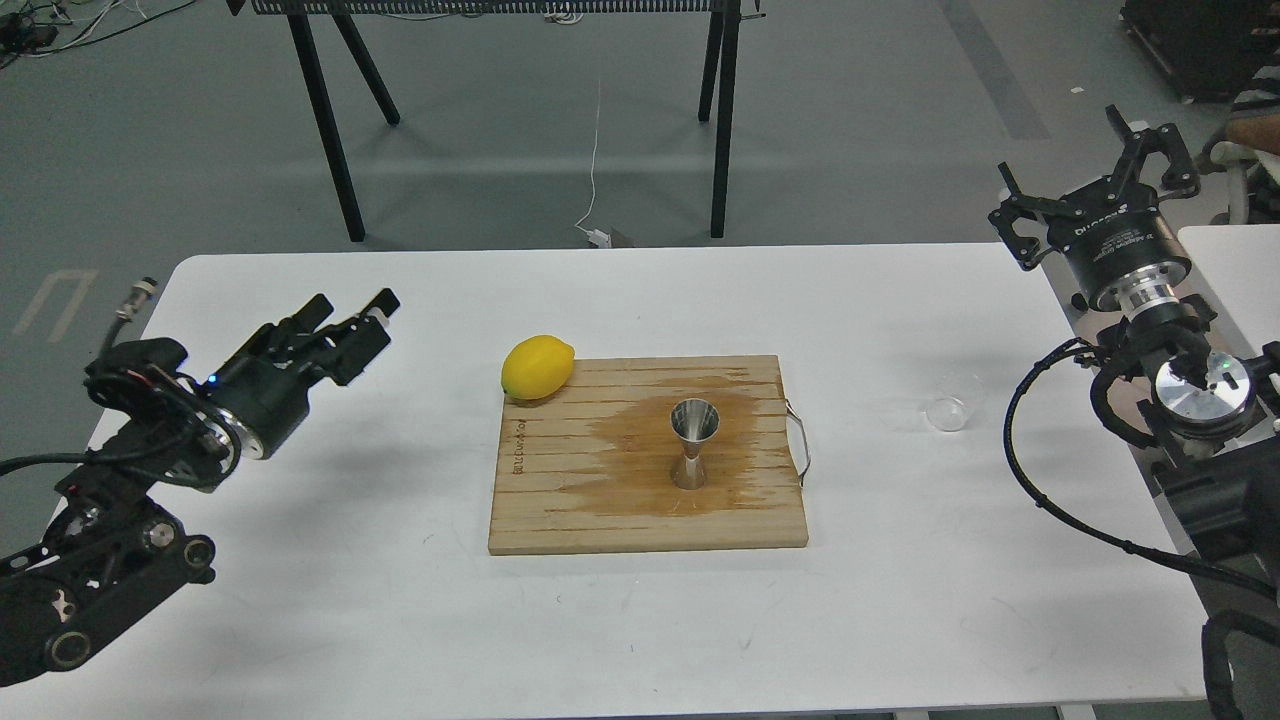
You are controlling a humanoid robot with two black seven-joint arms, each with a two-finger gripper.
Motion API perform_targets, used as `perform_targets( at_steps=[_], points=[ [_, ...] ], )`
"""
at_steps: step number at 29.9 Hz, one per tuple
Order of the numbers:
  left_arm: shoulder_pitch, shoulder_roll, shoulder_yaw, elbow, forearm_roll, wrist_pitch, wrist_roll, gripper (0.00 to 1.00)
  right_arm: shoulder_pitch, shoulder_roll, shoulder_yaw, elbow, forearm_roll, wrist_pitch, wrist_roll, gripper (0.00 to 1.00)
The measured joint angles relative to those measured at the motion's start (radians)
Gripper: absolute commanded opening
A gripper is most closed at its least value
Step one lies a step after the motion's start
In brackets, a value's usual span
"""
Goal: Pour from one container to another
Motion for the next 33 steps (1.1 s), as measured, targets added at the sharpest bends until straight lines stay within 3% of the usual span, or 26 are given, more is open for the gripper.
perform_targets(
  at_steps=[4, 8, 12, 18, 21, 27, 33],
  points=[
    [-0.059, 0.012, -0.083, 0.036, -0.425, -0.155, -0.001, 0.98, 0.000, 0.002, -0.010, 0.024, 0.000, 0.000, 0.000, 0.99],
    [-0.117, 0.007, -0.180, 0.153, -0.787, -0.344, -0.001, 0.98, -0.003, -0.007, -0.016, 0.076, -0.003, -0.003, -0.009, 0.99],
    [-0.196, -0.038, -0.246, 0.318, -1.010, -0.501, 0.010, 0.99, -0.026, -0.063, -0.037, 0.153, -0.004, -0.009, -0.012, 0.99],
    [-0.346, -0.083, -0.245, 0.556, -1.159, -0.665, 0.020, 0.99, -0.178, -0.157, -0.021, 0.336, 0.001, -0.035, -0.014, 0.99],
    [-0.366, -0.103, -0.242, 0.589, -1.169, -0.706, 0.029, 0.99, -0.315, -0.173, 0.056, 0.444, 0.026, -0.042, -0.015, 0.99],
    [-0.376, -0.115, -0.242, 0.589, -1.170, -0.712, 0.032, 0.99, -0.602, -0.156, 0.147, 0.635, 0.169, -0.062, -0.018, 0.99],
    [-0.377, -0.115, -0.242, 0.587, -1.168, -0.712, 0.032, 0.99, -0.730, -0.039, 0.176, 0.679, 0.204, -0.189, -0.011, 0.99]
  ],
)
